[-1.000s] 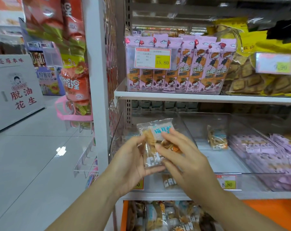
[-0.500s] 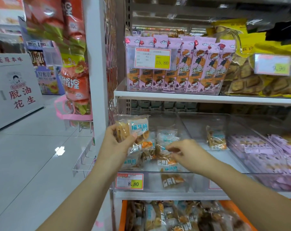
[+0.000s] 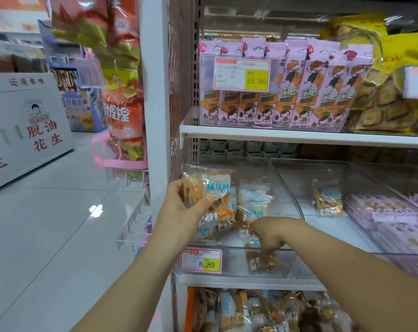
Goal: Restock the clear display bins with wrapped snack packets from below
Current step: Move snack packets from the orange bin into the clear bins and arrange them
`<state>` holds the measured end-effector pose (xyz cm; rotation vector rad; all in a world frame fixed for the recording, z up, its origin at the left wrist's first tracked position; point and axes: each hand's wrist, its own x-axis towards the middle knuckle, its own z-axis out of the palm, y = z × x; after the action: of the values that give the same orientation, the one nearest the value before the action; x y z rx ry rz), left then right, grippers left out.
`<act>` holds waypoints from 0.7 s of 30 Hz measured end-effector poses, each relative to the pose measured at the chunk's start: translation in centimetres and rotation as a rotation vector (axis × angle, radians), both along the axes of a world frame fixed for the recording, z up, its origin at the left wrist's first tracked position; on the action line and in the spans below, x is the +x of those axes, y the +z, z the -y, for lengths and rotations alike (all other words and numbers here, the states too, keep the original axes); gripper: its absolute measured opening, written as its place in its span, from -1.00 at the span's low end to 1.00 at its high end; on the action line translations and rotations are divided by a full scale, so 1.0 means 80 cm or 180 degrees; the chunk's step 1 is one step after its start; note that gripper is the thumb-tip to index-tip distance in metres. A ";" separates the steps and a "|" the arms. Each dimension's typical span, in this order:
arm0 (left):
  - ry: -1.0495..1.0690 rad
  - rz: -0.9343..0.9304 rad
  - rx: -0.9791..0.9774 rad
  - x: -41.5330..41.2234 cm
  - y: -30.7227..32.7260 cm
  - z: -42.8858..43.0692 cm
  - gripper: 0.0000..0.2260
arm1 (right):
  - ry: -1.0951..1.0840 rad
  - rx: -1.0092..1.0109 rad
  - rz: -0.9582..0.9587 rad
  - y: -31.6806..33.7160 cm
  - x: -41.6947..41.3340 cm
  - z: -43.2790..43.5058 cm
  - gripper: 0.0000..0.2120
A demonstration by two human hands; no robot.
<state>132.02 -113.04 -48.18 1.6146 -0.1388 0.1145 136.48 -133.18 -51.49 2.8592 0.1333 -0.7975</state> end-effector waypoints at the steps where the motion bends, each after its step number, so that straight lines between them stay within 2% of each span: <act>1: -0.0005 0.0004 -0.0002 -0.001 0.001 0.000 -0.62 | 0.0003 0.0028 0.0013 0.002 -0.002 -0.001 -0.31; 5: 0.0034 0.0007 0.0043 -0.002 0.001 0.001 -0.63 | 0.0026 0.0195 0.0233 0.005 -0.008 0.000 -0.49; 10: 0.0063 -0.0051 0.0069 -0.001 0.001 0.003 -0.64 | -0.0140 0.0428 0.0857 0.008 -0.010 0.004 -0.41; 15: 0.0078 -0.0074 0.0107 0.000 -0.001 0.003 -0.67 | -0.0417 0.0545 0.1263 0.002 -0.003 0.003 -0.68; 21: 0.0138 0.0009 0.0153 0.001 -0.004 0.003 -0.64 | -0.0496 0.0355 0.1749 -0.007 0.001 -0.002 -0.68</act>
<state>132.12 -113.30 -48.47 1.6661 -0.1094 0.1477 136.59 -133.06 -52.03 3.0986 -0.1214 -0.0015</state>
